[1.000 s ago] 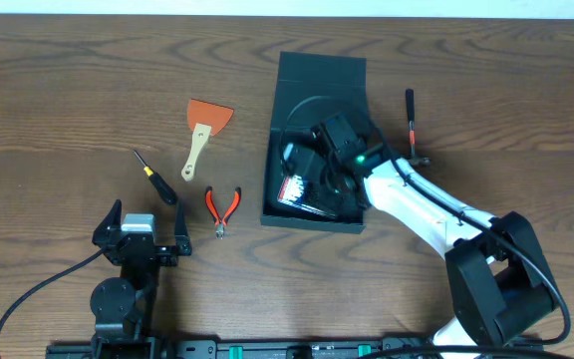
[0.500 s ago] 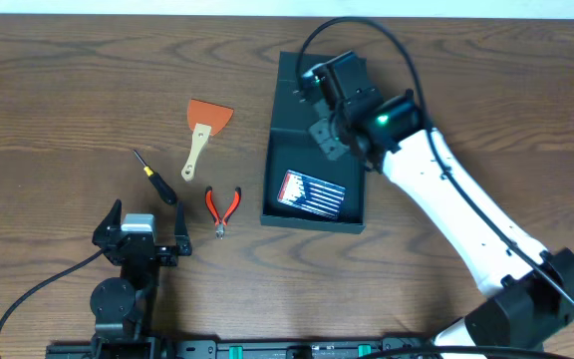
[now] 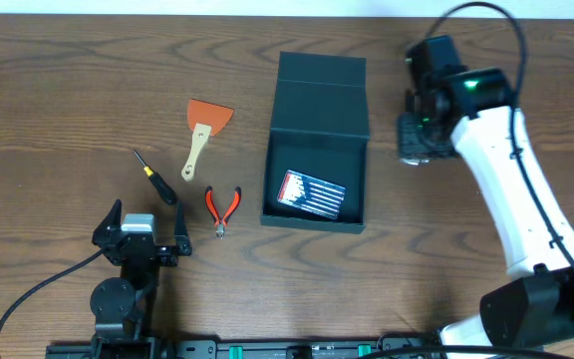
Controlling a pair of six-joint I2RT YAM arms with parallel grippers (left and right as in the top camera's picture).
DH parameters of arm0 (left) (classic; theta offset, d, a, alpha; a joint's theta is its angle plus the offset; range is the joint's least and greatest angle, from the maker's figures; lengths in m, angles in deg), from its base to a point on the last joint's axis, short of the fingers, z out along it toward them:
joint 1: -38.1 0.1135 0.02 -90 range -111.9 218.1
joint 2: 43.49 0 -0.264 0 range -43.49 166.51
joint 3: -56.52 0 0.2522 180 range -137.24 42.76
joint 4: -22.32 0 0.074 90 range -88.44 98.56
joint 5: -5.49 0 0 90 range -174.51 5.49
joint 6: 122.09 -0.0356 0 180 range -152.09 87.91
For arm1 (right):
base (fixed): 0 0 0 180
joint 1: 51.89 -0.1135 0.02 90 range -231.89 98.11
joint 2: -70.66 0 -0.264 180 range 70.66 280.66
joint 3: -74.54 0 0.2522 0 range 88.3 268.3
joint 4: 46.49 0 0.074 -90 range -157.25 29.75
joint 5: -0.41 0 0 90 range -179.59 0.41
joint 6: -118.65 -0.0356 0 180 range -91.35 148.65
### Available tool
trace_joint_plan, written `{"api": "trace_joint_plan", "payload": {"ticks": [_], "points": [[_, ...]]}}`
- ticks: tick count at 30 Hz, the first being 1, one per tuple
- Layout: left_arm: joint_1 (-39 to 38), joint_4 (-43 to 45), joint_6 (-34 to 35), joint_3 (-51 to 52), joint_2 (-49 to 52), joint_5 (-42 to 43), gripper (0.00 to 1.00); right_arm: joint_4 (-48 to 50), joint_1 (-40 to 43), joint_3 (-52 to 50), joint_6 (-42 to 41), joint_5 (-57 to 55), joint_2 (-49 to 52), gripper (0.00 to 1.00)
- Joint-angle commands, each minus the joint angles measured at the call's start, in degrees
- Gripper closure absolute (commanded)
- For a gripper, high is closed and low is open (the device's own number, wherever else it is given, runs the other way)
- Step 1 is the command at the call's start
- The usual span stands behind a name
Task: Pack container
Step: 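Move the right gripper right over the red-handled hammer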
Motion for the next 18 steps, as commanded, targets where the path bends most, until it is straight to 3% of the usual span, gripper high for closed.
{"api": "trace_joint_plan", "payload": {"ticks": [1, 8, 18], "points": [[0.1, -0.9, -0.8, 1.6, -0.3, 0.6, 0.01, -1.2, 3.3, 0.7, -2.4, 1.2, -0.6, 0.28], [0.1, -0.9, -0.8, 1.6, -0.3, 0.6, 0.01, 0.9, 6.6, -3.1, -1.7, 3.4, -0.6, 0.25], [0.1, -0.9, -0.8, 1.6, -0.3, 0.6, 0.01, 17.7, 6.9, -19.1, 1.1, 6.3, 0.1, 0.24]]}}
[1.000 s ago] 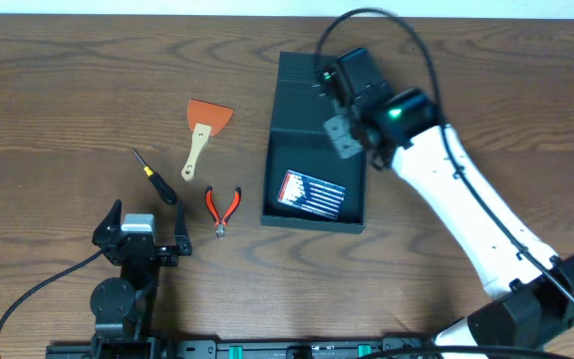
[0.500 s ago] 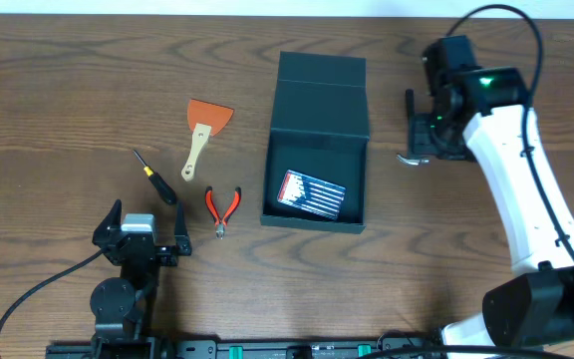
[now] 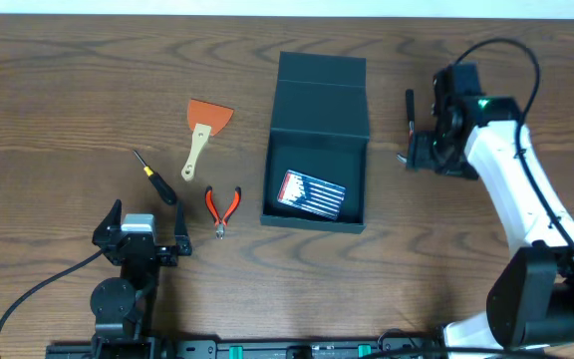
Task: Pack container
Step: 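Move the right gripper right over the red-handled hammer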
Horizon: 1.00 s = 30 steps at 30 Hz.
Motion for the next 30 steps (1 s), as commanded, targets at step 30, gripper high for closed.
{"api": "trace_joint_plan", "payload": {"ticks": [30], "points": [[0.1, -0.9, -0.8, 1.6, -0.3, 0.5, 0.01, 5.7, 2.6, 13.8, 7.4, 4.9, 19.6, 0.24]]}}
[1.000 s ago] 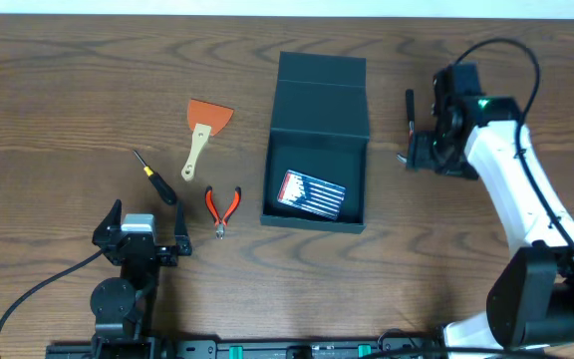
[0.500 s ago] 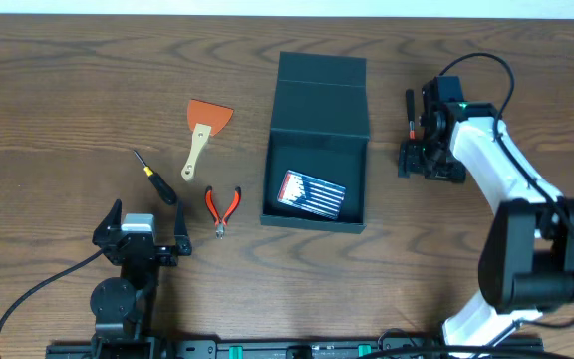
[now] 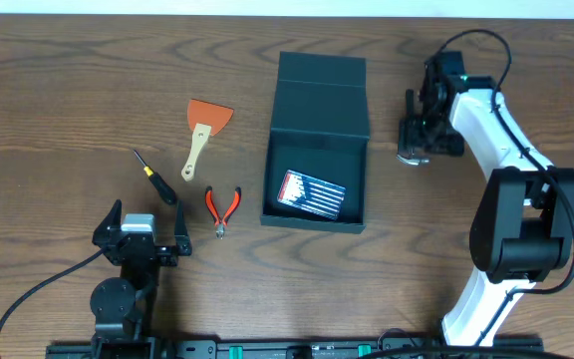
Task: Pack container
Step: 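Move the right gripper right over the red-handled hammer, then lower the right gripper and close it on the hammer head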
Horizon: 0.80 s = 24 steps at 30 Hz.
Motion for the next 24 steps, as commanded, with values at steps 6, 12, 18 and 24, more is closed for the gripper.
{"api": "trace_joint_plan", "payload": {"ticks": [6, 12, 18, 24], "points": [[0.1, -0.9, -0.8, 1.6, -0.3, 0.6, 0.02, 0.2, 0.0, 2.2, 2.4, 1.4, 2.2, 0.26], [0.1, -0.9, -0.8, 1.6, -0.3, 0.6, 0.01, -0.1, -0.8, 2.2, 2.6, 0.7, 5.0, 0.25], [0.1, -0.9, -0.8, 1.6, -0.3, 0.6, 0.01, 0.0, -0.8, 2.2, 2.6, 0.2, 7.8, 0.25], [0.1, -0.9, -0.8, 1.6, -0.3, 0.6, 0.02, 0.1, -0.9, 2.2, 2.6, -0.4, 8.4, 0.25]]}}
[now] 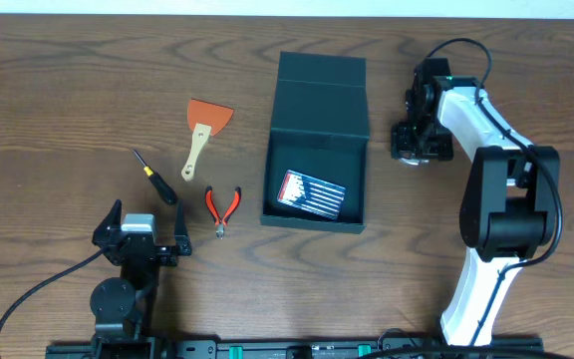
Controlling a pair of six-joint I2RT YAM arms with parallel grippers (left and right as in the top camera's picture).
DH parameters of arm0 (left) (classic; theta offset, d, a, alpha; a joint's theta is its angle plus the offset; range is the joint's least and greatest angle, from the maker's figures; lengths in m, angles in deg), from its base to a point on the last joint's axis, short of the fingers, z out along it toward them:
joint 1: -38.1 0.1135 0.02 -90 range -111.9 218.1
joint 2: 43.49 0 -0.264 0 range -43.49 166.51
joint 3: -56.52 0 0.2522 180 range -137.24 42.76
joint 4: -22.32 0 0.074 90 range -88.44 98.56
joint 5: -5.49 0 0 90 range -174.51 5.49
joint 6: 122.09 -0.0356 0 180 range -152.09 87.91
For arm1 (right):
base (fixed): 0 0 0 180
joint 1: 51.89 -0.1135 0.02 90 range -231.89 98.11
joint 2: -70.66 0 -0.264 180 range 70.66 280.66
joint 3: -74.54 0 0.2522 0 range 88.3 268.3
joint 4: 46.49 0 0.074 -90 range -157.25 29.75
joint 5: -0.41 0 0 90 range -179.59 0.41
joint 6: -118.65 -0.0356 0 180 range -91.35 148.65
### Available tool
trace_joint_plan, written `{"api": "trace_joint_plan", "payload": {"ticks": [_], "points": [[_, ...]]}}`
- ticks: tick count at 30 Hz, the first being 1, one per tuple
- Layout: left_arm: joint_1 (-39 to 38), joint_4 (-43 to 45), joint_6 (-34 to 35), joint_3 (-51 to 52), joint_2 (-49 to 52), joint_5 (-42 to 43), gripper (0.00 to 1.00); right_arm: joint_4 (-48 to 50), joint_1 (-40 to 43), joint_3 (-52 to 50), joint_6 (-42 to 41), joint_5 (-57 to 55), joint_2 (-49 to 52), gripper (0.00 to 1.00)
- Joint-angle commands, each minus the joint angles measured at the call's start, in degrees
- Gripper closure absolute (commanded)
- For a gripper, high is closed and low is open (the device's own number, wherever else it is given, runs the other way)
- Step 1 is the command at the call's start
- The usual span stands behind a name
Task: Pack container
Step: 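Lower the right gripper and close it on the hammer head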
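A dark open box [317,170] stands at the table's middle, its lid folded back, with a card of small tools [312,193] lying inside. To its left lie an orange scraper [205,130], a black-and-yellow screwdriver [155,177] and red pliers [221,208]. My right gripper [410,140] is low over the table just right of the box, above the near end of a thin black object [408,100]; its fingers are hidden under the wrist. My left gripper [143,217] rests open near the front edge, below the screwdriver, holding nothing.
The right arm [491,170] arches from the front right up to the box's right side. A black cable [28,294] runs from the left arm's base towards the front left corner.
The right arm has folded in further and its wrist has shifted slightly left and towards the back. The tools, the box and the left arm have not moved.
The right gripper first hung over the thin black object beside the box, then stood a little to its right, then returned above its near end and is still there. The left arm, the box and the loose tools stayed as they were.
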Motion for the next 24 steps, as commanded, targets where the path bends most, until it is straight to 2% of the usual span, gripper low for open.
{"api": "trace_joint_plan", "payload": {"ticks": [1, 24], "points": [[0.1, -0.9, -0.8, 1.6, -0.3, 0.6, 0.01, 0.1, -0.5, 0.7, 0.5, -1.0, 0.6, 0.25], [0.1, -0.9, -0.8, 1.6, -0.3, 0.6, 0.01, 2.3, -2.8, 0.6, 0.1, -0.5, 4.3, 0.25]]}}
